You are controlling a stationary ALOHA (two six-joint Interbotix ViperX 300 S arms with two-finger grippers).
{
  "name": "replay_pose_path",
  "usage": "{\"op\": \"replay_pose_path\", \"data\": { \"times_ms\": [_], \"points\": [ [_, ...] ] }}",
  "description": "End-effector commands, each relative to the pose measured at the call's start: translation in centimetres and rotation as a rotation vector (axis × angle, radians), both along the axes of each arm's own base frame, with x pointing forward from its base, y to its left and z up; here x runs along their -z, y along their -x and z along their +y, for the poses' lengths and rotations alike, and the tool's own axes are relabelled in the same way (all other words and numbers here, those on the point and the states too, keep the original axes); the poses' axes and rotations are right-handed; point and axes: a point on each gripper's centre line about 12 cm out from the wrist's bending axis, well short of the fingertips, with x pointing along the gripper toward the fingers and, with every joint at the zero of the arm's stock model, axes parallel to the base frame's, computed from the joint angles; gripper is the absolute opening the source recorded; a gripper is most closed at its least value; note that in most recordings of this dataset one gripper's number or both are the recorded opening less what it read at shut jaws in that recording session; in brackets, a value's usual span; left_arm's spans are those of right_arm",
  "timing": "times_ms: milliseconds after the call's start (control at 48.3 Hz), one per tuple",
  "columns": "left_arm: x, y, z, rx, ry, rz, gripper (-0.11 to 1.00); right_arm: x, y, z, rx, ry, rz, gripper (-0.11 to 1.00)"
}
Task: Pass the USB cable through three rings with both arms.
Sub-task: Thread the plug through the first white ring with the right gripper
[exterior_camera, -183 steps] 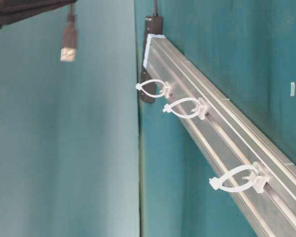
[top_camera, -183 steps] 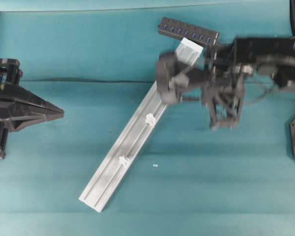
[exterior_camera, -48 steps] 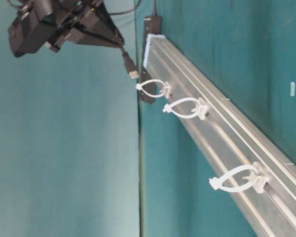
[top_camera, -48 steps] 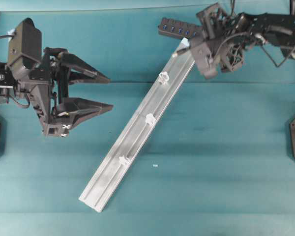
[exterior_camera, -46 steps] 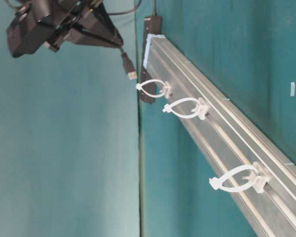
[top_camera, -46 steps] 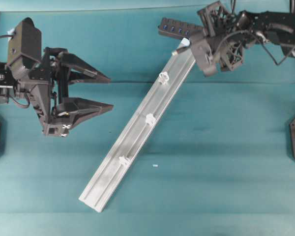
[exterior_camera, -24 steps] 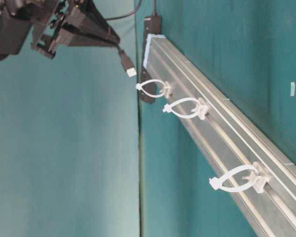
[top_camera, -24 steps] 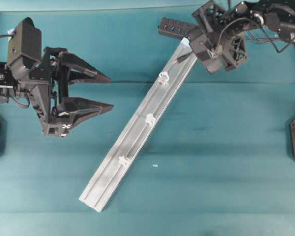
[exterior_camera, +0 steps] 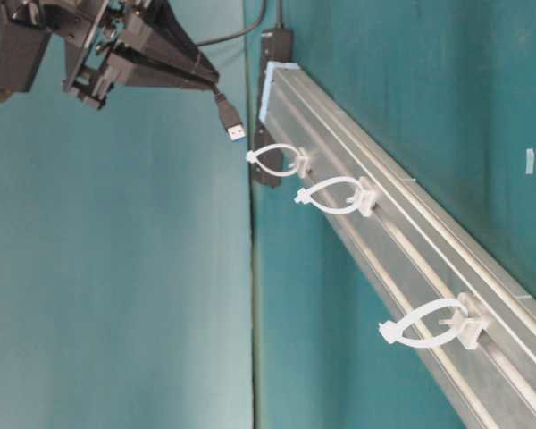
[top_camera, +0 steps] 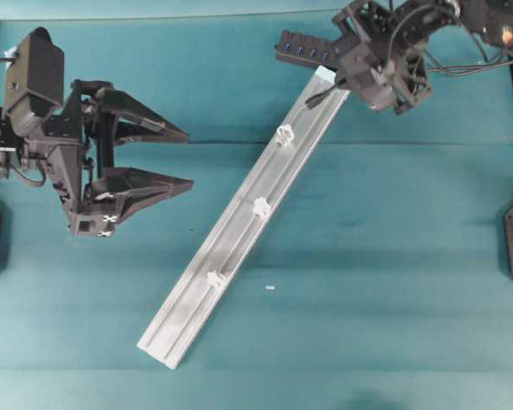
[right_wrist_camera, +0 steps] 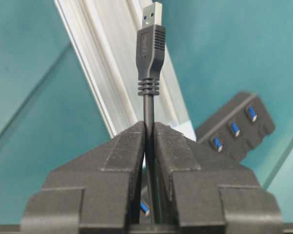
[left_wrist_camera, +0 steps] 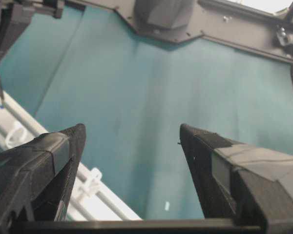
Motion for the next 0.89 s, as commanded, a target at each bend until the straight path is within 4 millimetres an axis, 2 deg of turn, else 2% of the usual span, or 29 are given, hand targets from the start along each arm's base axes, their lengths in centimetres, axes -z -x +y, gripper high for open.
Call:
{"op": "replay_pose_path", "data": {
  "times_ms": [0, 435, 601, 870],
  "points": [
    [-1.3, 0.4, 0.0, -0.002, -0.001, -0.041, 0.86, -0.2, -0.6, 0.1, -0.023, -0.002, -0.005, 0.12],
    [-1.3, 0.4, 0.1, -0.003, -0.001, -0.041, 0.85, 1.6, -1.7, 1.4, -0.049, -0.067, 0.018, 0.12],
    [-1.3, 0.5, 0.1, -0.003, -0.002, -0.043, 0.85, 1.6, -2.4, 2.0, -0.050, -0.090, 0.001, 0.12],
    [-1.3, 0.5, 0.1, -0.003, -0.001, -0.041, 0.85, 2.5, -2.9, 2.1, -0.049, -0.105, 0.008, 0.12]
  ]
}}
